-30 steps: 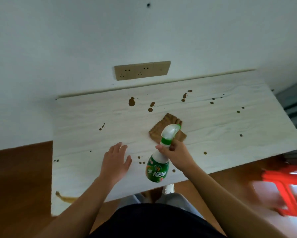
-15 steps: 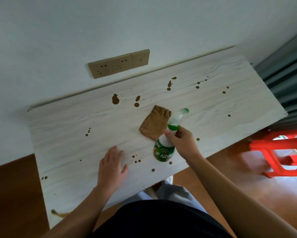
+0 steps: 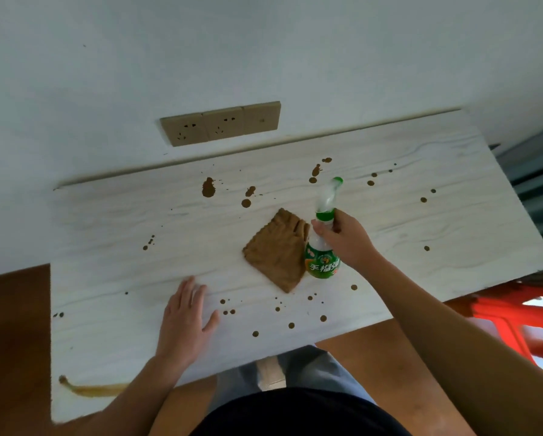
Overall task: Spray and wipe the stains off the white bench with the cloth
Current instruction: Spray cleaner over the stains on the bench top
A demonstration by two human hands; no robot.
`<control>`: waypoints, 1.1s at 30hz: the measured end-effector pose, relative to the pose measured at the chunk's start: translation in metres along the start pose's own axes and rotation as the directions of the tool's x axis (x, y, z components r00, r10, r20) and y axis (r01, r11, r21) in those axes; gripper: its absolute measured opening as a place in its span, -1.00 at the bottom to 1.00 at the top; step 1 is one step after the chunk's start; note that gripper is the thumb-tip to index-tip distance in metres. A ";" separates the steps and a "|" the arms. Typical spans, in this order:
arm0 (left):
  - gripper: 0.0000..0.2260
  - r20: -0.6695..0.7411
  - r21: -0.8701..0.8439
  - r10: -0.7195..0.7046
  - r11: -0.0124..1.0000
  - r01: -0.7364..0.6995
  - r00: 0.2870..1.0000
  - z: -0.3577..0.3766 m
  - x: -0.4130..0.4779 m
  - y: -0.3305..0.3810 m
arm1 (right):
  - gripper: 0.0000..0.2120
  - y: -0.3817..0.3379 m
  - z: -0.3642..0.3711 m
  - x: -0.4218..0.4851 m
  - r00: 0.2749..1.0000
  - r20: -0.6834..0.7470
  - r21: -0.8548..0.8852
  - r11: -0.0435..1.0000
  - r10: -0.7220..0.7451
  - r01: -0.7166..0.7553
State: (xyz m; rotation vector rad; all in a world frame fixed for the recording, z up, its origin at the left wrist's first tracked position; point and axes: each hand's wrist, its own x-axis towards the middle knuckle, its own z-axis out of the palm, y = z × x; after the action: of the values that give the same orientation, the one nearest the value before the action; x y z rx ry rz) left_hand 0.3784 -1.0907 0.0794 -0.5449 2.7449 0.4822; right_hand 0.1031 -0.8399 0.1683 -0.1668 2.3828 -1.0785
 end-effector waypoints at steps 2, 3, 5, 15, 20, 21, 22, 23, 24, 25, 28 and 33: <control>-0.32 0.000 -0.002 -0.027 1.000 0.027 1.000 0.001 0.001 0.005 | -0.76 0.001 0.001 0.011 1.000 -0.003 0.065 0.998 -0.001 0.001; -0.33 -0.009 -0.001 -0.038 0.999 0.038 0.999 0.002 0.001 0.007 | -0.72 0.001 0.003 0.017 1.000 -0.014 0.124 0.992 0.020 -0.018; -0.34 -0.025 -0.008 -0.062 0.998 0.062 0.998 0.005 0.002 0.010 | -0.62 0.000 0.008 0.027 0.995 -0.034 0.231 0.969 0.093 -0.082; -0.33 -0.047 0.020 -0.119 0.993 0.120 0.992 0.012 0.002 0.021 | -0.55 -0.004 0.026 0.050 0.987 0.073 0.056 0.989 -0.143 0.139; -0.34 -0.047 0.069 -0.085 0.994 0.088 0.995 0.010 0.001 0.021 | -0.84 -0.003 0.034 0.046 0.975 0.186 -0.062 0.989 -0.122 0.136; -0.34 -0.043 0.081 -0.077 0.994 0.080 0.996 0.010 0.001 0.019 | -0.86 -0.004 0.035 0.043 0.975 0.199 -0.073 0.990 -0.102 0.119; -0.35 -0.041 0.089 -0.068 0.993 0.071 0.997 0.010 0.000 0.017 | -0.86 -0.004 0.036 0.040 0.974 0.210 -0.094 0.990 -0.080 0.102; -0.35 -0.036 0.092 -0.056 0.994 0.060 0.998 0.010 0.000 0.015 | -0.85 -0.004 0.035 0.035 0.973 0.221 -0.116 0.989 -0.061 0.088; -0.36 -0.036 0.095 -0.045 0.994 0.049 0.998 0.010 -0.002 0.012 | -0.83 -0.003 0.037 0.030 0.971 0.233 -0.133 0.988 -0.045 0.078; -0.36 -0.035 0.098 -0.034 0.994 0.038 0.999 0.011 -0.002 0.010 | -0.81 -0.001 0.038 0.023 0.970 0.243 -0.142 0.988 -0.031 0.067; -0.37 -0.041 0.108 -0.004 0.994 0.008 0.999 0.016 -0.005 0.006 | -0.81 0.003 0.040 0.002 0.968 0.250 -0.137 0.990 0.018 0.016; -0.37 -0.073 0.093 0.033 0.995 -0.026 0.997 0.026 -0.006 0.000 | -0.84 0.003 0.043 -0.029 0.976 0.198 0.006 0.995 0.092 -0.095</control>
State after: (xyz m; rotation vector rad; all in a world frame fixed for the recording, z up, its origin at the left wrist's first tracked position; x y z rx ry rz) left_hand 0.3892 -1.0786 0.0584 -0.5097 2.8331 0.3473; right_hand 0.1497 -0.8575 0.1542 -0.1475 2.1823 -0.9882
